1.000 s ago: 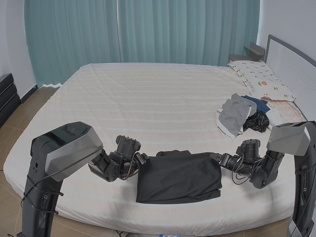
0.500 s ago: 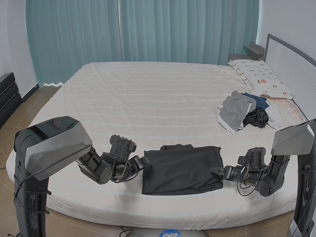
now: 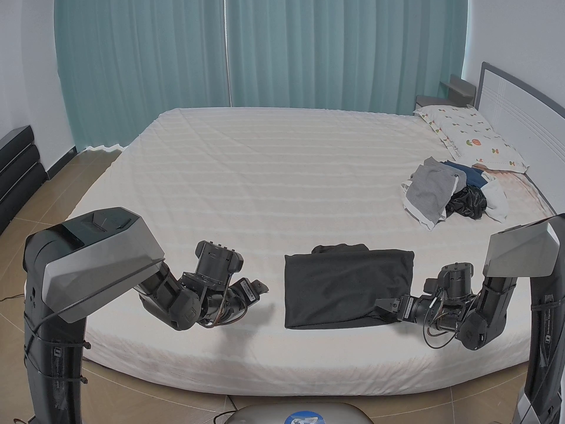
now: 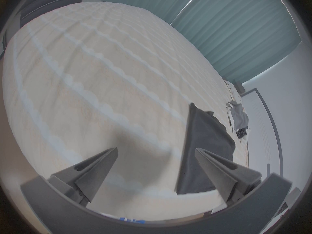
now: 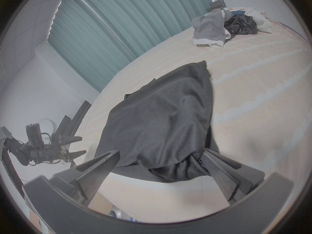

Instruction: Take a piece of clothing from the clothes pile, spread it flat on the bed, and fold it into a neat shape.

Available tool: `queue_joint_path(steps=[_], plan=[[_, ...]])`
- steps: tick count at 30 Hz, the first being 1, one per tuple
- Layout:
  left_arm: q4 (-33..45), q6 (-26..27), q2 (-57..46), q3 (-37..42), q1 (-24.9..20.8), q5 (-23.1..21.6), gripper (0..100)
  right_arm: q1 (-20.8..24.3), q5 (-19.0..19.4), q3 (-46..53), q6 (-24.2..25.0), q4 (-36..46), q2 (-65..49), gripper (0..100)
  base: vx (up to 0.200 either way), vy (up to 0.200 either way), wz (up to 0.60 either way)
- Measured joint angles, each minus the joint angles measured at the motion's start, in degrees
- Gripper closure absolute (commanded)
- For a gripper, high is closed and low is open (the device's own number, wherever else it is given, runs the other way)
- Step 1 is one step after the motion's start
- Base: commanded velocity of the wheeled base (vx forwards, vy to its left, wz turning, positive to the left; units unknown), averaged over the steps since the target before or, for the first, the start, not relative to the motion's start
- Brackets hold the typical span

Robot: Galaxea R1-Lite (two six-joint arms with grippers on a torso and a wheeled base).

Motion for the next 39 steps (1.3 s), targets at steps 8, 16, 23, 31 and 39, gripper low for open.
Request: queue_joint_path(steps=[8,16,23,31,39], plan=[[0.3,-0.3,-0.2,-0.2,-0.9,0.0,0,-3.0,0.0,1.5,-0.2,0.1,-1.9,0,0.0,-0.025,0.0],[0.2,-1.9,-0.2,-1.8,-2.3,0.1,0,-4.1,0.0,0.2,-0.3,0.4,-2.3,0,0.0,-0.2,0.0],[0.1,-2.0,-0.2,-2.6,-2.6,0.2,0,-3.6,-0.2,-2.3,-0.3,1.6,-0.4,0,0.0,0.0,0.0],[0.1,-2.0,0.3,-3.3,-2.7,0.5,0,-3.0,-0.5,-3.7,-0.2,2.2,0.7,100,0.0,0.0,0.0],[0.0,-2.0,0.7,-3.5,-2.6,0.6,0,-2.0,-0.6,-4.0,-0.1,2.3,1.5,100,0.0,0.0,0.0]])
